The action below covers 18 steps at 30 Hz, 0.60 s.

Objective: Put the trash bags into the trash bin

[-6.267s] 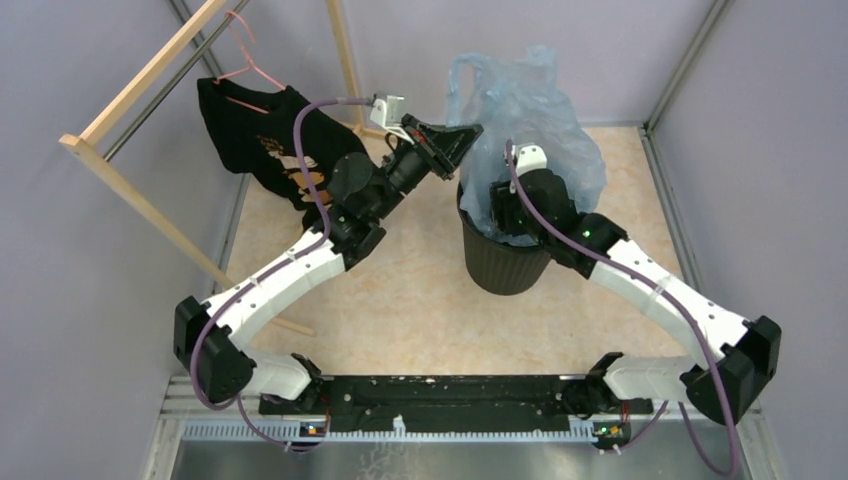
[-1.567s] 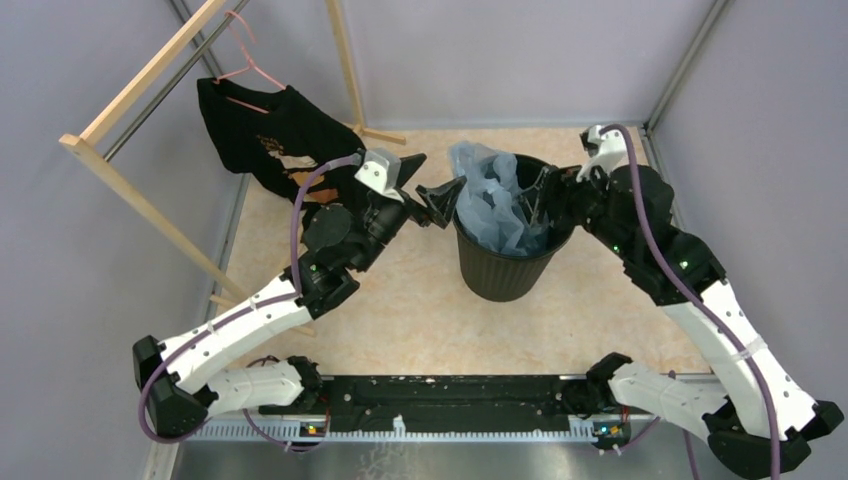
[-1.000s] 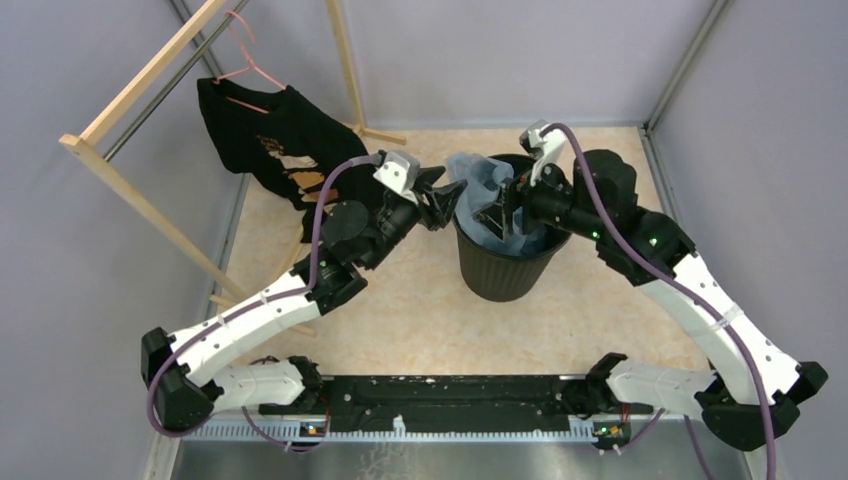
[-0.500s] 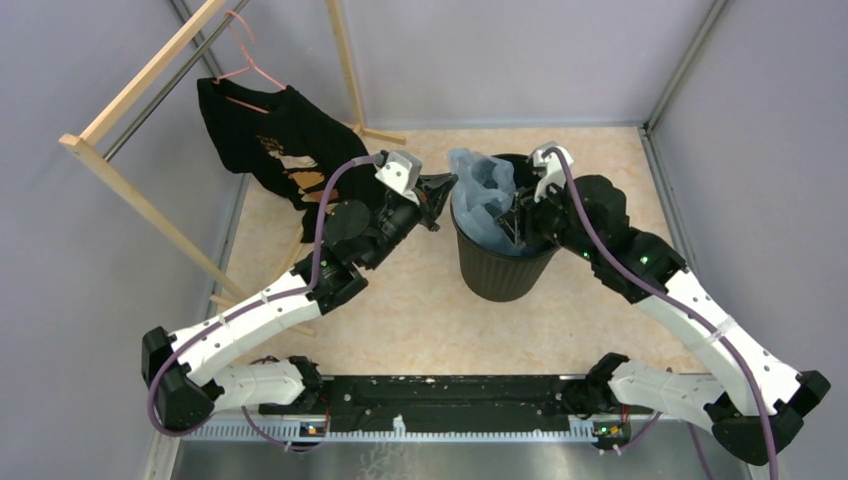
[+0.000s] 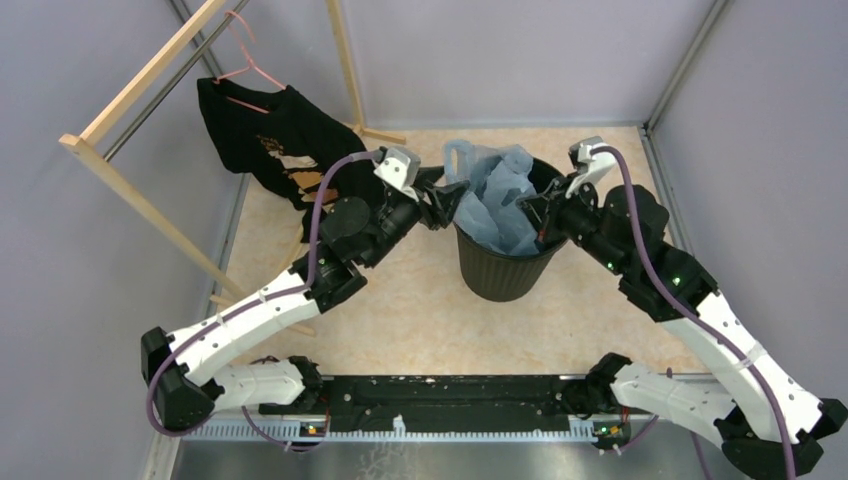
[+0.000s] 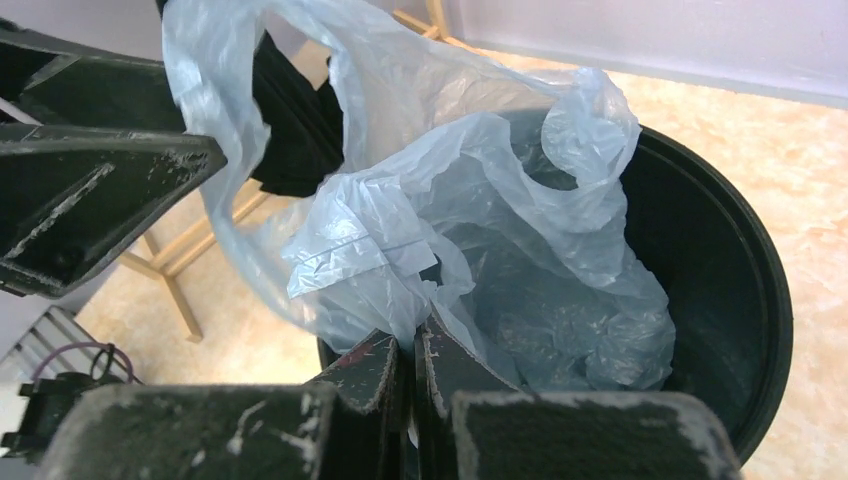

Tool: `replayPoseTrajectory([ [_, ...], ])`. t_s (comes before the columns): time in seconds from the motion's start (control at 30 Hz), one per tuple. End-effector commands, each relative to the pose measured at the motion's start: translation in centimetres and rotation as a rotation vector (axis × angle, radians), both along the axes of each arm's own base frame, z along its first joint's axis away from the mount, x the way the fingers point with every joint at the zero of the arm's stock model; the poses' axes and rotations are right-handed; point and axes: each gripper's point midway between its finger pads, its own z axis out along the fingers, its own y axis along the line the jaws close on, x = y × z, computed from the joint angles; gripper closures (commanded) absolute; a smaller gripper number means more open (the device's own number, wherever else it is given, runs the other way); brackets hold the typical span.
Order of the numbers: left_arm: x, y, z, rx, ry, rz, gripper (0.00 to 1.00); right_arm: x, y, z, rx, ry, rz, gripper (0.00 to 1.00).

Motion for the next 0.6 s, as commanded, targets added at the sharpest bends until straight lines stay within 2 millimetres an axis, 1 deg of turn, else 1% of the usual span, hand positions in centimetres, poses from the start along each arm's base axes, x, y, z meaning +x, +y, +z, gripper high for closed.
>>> replayPoseTrajectory([
  [0.0,-1.1,-0.7,4.1,-0.072,-0.007,-0.072,0.27,-0.3,0.6,1.3,0.072,-0.018,0.018,1.00],
  [0.03,-0.9,-0.9,4.4,-0.074,0.012,-0.070,0.21,-0.4,0.6,1.4,0.074,-0.018,0.023,1.00],
  [0.1,-0.4,-1.0,4.6,-0.073,0.058,-0.050,0.15,-0.5,0.6,1.4,0.076,-0.021,0.025,1.00],
  [0.13,-0.2,-1.0,4.7,-0.070,0.079,-0.038,0.14,-0.6,0.5,1.6,0.078,-0.024,0.025,1.00],
  [0.17,0.1,-1.0,4.4,-0.065,0.110,-0.024,0.14,-0.7,0.4,1.6,0.077,-0.026,0.023,1.00],
  [0.23,0.6,-0.8,3.1,-0.072,0.177,0.011,0.14,-0.8,0.2,1.9,0.080,-0.035,0.021,1.00],
  [0.27,0.7,-0.7,2.8,-0.091,0.205,0.020,0.15,-0.9,0.1,2.0,0.082,-0.040,0.020,1.00],
  [0.37,0.6,-0.5,0.7,-0.110,0.283,0.033,0.20,-1.1,-0.3,2.4,0.082,-0.054,0.015,1.00],
  [0.43,0.3,-0.3,-0.1,-0.126,0.324,0.037,0.24,-1.2,-0.6,2.7,0.077,-0.064,0.008,1.00],
  [0.5,-0.1,-0.4,-0.3,-0.143,0.346,0.014,0.29,-1.4,-1.0,3.0,0.076,-0.076,0.001,1.00],
  [0.57,-0.7,-0.8,-0.2,-0.148,0.359,-0.024,0.37,-1.5,-1.3,3.3,0.078,-0.087,-0.005,1.00],
])
